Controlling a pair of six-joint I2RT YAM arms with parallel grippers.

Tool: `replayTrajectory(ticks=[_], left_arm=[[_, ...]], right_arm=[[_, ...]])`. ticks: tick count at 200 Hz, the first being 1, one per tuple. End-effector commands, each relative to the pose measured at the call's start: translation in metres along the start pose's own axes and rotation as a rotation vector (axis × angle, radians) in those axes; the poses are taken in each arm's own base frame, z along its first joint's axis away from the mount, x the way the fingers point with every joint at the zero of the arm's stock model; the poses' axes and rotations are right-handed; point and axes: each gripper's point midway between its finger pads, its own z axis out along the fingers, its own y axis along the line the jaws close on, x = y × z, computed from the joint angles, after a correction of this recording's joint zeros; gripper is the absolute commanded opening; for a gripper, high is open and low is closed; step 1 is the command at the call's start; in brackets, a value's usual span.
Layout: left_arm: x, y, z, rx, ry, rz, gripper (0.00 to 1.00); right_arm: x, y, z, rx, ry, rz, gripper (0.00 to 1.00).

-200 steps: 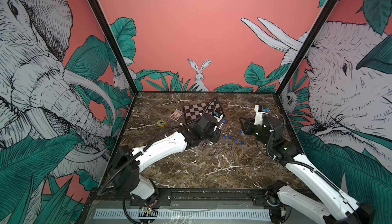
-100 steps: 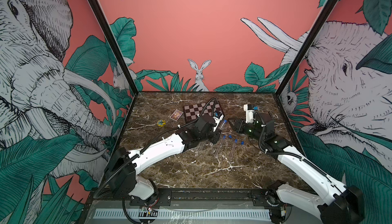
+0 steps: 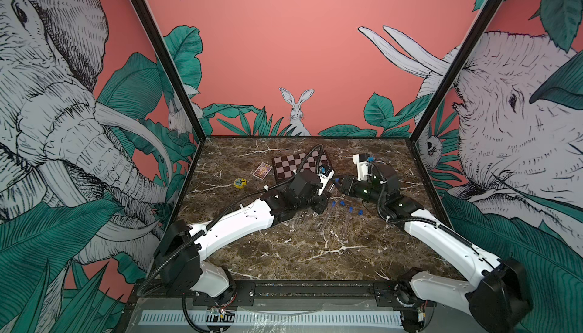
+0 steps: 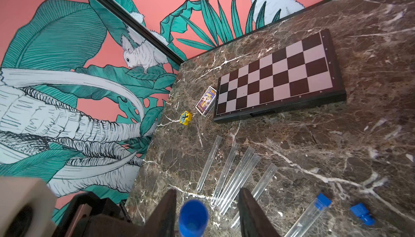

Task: Remove stoppers from test tubes
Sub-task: Pick up the test tube at the center of the board.

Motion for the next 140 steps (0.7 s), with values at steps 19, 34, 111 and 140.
replayTrajectory(ticks=[19, 34, 111, 140], left_arm=[[-0.030, -0.010, -0.018, 0.025, -0.088, 0.021, 0.09], [-0.032, -0.010, -0.019, 0.023, -0.095, 0.021, 0.09], [-0.038, -0.010, -0.023, 0.016, -0.112, 0.030, 0.17], [-0.036, -0.009, -0.024, 0.014, -0.120, 0.027, 0.36]], right_arm=[[-0.016, 0.025, 0.001, -0.095, -0.045, 0.008, 0.33], [-0.015, 0.026, 0.002, -0.100, -0.043, 0.011, 0.30], [-0.016, 0.028, -0.001, -0.100, -0.050, 0.015, 0.09], [-0.023, 0.030, -0.009, -0.089, -0.084, 0.002, 0.07]])
